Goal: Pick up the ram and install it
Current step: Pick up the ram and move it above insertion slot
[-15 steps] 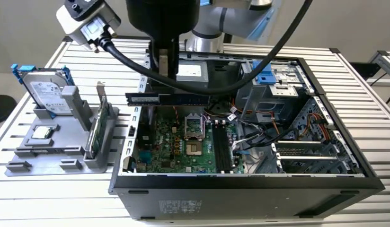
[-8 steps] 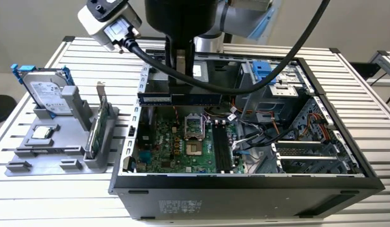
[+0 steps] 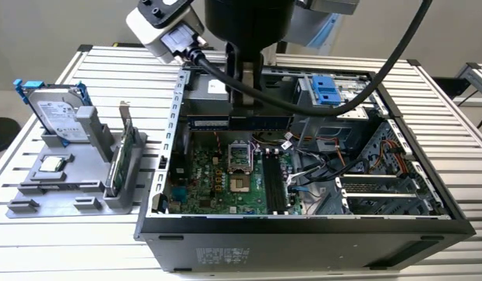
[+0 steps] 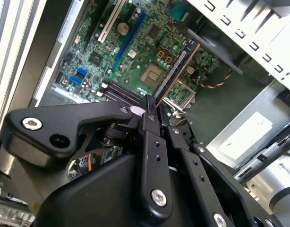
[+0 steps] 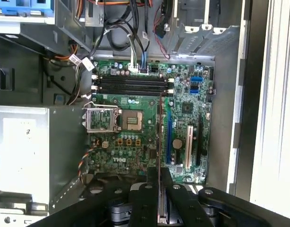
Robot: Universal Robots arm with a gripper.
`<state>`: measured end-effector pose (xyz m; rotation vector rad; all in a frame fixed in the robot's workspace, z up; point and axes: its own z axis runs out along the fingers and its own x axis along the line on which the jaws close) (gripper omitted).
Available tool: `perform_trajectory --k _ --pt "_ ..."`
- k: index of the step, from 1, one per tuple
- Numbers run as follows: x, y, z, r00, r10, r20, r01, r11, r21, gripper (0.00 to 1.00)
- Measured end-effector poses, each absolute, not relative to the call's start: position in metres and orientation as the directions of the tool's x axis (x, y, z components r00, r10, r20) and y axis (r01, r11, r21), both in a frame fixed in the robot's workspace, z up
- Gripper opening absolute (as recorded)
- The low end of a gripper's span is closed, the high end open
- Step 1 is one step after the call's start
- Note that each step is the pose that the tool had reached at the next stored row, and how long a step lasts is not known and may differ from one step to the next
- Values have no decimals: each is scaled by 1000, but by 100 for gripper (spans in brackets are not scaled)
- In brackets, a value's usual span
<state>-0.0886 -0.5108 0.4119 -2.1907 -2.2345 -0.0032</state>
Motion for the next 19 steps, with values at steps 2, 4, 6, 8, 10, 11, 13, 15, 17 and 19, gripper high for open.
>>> perform_trajectory --k 2,4,6,8,10,11,13,15,17,19 --pt "-83 -511 412 -20 1000 10 1000 20 -7 0" --pt "-78 -511 412 -20 1000 10 1000 20 -7 0" --pt "-73 -511 412 -20 1000 10 1000 20 -7 0" --pt "-68 -511 412 -20 1000 10 1000 20 -7 0" --pt "-63 -511 412 -20 1000 10 1000 20 -7 0" --pt "-60 -511 412 -20 1000 10 1000 20 -7 0" --pt "-55 -511 412 -20 1000 10 1000 20 -7 0" --pt "-50 -511 412 -20 1000 10 1000 20 -7 0" --pt "-45 -511 412 -20 1000 10 1000 20 -7 0" --pt "-39 -511 412 -20 1000 10 1000 20 -7 0"
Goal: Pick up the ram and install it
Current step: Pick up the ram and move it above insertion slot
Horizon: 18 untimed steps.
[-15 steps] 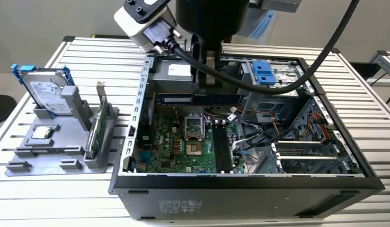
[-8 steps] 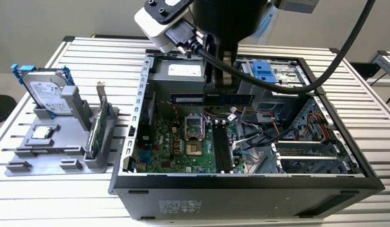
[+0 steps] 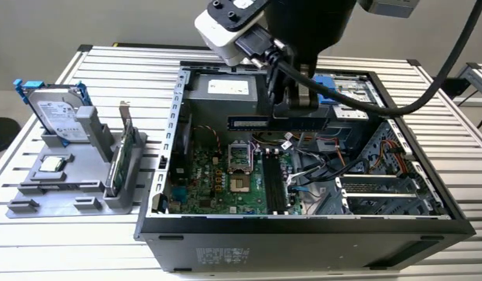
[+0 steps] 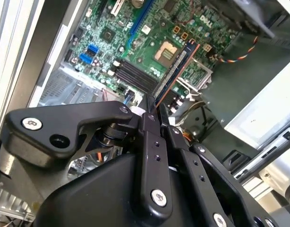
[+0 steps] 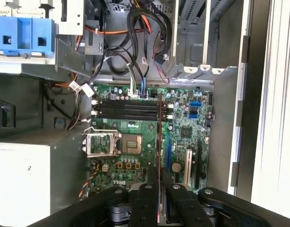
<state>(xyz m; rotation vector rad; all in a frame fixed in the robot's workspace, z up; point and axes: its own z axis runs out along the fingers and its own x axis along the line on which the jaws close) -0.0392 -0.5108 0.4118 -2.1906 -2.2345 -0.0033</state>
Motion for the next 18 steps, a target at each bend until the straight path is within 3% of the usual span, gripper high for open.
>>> perform_trajectory --k 18 --pt "4 -511 412 -20 1000 10 1000 20 -7 0"
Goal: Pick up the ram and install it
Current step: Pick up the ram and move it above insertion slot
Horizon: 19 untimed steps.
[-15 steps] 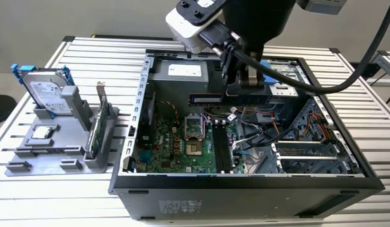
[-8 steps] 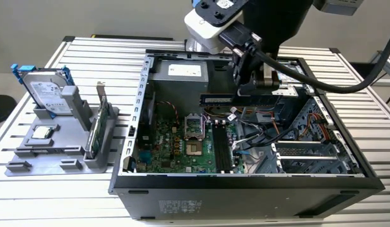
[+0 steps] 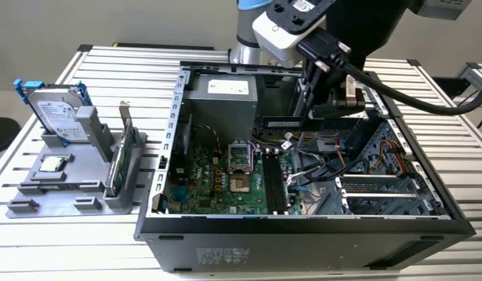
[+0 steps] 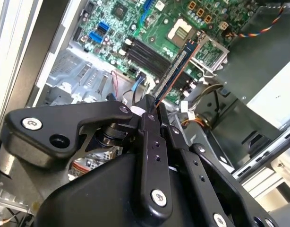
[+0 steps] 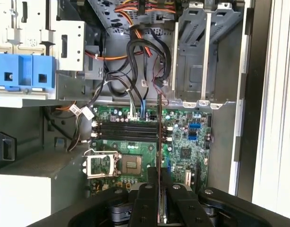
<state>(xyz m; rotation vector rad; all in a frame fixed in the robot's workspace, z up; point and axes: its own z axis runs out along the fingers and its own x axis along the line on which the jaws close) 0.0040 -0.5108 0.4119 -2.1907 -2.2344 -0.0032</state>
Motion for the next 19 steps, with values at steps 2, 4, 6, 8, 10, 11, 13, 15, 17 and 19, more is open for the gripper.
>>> perform_trajectory --k 2,4,6,8,10,11,13,15,17,19 --pt "9 -511 412 -20 1000 10 1000 20 -7 0" --pt "13 -511 412 -20 1000 10 1000 20 -7 0" --pt "17 -511 412 -20 1000 10 1000 20 -7 0" --pt "21 -511 412 -20 1000 10 1000 20 -7 0" --pt "24 -511 412 -20 1000 10 1000 20 -7 0" --pt "24 -511 412 -20 1000 10 1000 20 -7 0" --pt "24 -511 412 -20 1000 10 1000 20 -7 0" --pt "25 -511 412 -20 1000 10 1000 20 -7 0" --pt "25 -511 412 -20 1000 10 1000 20 -7 0" --pt "25 -509 412 -20 1000 10 1000 20 -7 0"
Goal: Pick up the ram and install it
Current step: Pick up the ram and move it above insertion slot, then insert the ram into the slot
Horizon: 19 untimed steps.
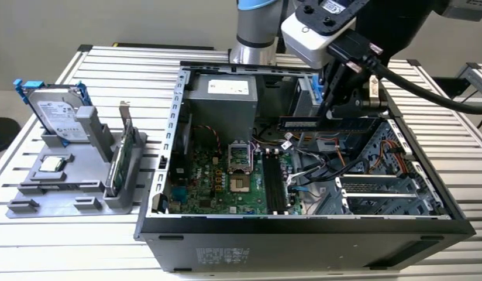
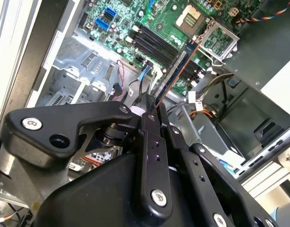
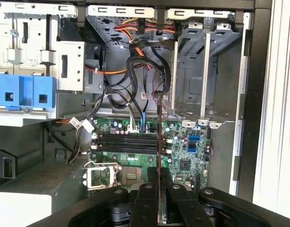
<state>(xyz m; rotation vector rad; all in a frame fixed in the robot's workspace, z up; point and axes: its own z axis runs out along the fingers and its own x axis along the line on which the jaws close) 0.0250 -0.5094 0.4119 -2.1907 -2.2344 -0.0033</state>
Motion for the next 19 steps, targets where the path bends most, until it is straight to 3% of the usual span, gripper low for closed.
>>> perform_trajectory --k 19 --pt "24 -478 412 -20 1000 10 1000 20 -7 0"
